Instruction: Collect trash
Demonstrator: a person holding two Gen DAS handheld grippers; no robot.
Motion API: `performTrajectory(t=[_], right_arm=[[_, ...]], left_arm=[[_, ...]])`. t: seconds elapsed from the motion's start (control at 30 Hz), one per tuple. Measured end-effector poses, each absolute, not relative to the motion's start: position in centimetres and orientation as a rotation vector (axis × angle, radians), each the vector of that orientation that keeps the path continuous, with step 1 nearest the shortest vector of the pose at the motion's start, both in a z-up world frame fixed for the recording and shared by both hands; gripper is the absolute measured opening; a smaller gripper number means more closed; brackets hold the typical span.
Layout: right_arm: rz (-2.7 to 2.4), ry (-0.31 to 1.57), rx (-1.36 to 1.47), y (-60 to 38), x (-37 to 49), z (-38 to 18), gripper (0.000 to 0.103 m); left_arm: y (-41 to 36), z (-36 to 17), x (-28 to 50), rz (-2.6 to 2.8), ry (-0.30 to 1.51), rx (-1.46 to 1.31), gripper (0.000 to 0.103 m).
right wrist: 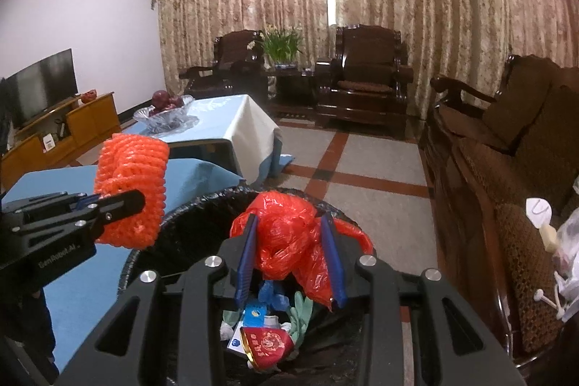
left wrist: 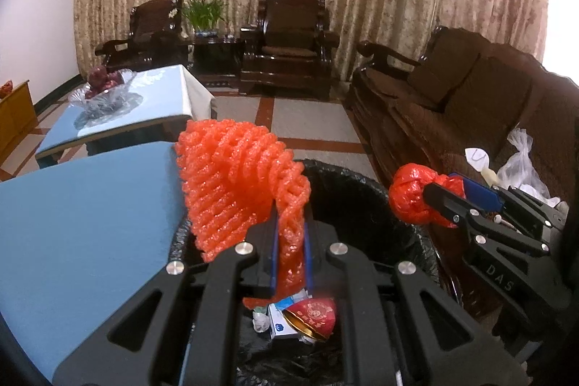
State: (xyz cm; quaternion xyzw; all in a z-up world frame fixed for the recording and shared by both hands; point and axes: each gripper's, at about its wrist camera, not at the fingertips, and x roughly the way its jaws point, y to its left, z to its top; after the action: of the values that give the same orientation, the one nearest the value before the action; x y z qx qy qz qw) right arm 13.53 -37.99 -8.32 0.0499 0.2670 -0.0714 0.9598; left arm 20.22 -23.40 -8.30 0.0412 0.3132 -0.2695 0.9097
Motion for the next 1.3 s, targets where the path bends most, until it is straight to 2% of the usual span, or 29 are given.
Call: performTrajectory(t=[0.2,0.27,0.33,0.37,0.4,0.43,0.53,0.73,0.97,1.13,1.3], right_arm=[[-0.139,0.568,0.098,-38.2,14.4,-9.7,0.035],[-0.140,0.581,0.095,-38.1,14.8,-10.0,0.039],[-0.144,0.589,0.093,-38.0,15.2,-10.3,0.041],[-0.148,0.599,0.090,-38.1,15.4,-10.5,0.046],[-0.155,0.605,0.087,-38.1,15.5,-10.6,0.052],[-0.165,0.610,0.083,-38.1,15.6,-10.7,0.065],[-0.186,0.617,0.085,-38.3,15.4,-10.9,0.078],[-0.197,0.602,0.096,-38.1,14.7,-10.4,0.089],[-0.175,0.572,0.121,-37.2,14.0,-8.5,0.097],[-0.139,0.566,0.152,-36.4,13.4,-7.2,0.097],[-0.101,0.561,0.142,-34.9,12.8,-5.6,0.097]], left_arm=[[-24.0,-9.4,21.3,-0.567,0.672,0.086,0.010],[-23.9,-9.6,21.6,-0.574,0.680,0.080,0.013],[-23.8,-9.8,22.0,-0.587,0.697,0.065,0.022],[-23.8,-9.8,22.1,-0.592,0.703,0.057,0.026],[-23.6,-9.8,22.4,-0.597,0.709,0.048,0.040],[-23.5,-9.8,22.4,-0.600,0.711,0.040,0.051],[-22.9,-9.7,22.5,-0.594,0.709,0.021,0.068],[-21.2,-9.3,22.3,-0.560,0.689,0.005,0.076],[-18.5,-7.4,21.8,-0.519,0.653,-0.018,0.080],[-15.9,-5.7,21.0,-0.481,0.616,-0.025,0.090],[-13.4,-4.2,19.5,-0.429,0.595,-0.027,0.094]])
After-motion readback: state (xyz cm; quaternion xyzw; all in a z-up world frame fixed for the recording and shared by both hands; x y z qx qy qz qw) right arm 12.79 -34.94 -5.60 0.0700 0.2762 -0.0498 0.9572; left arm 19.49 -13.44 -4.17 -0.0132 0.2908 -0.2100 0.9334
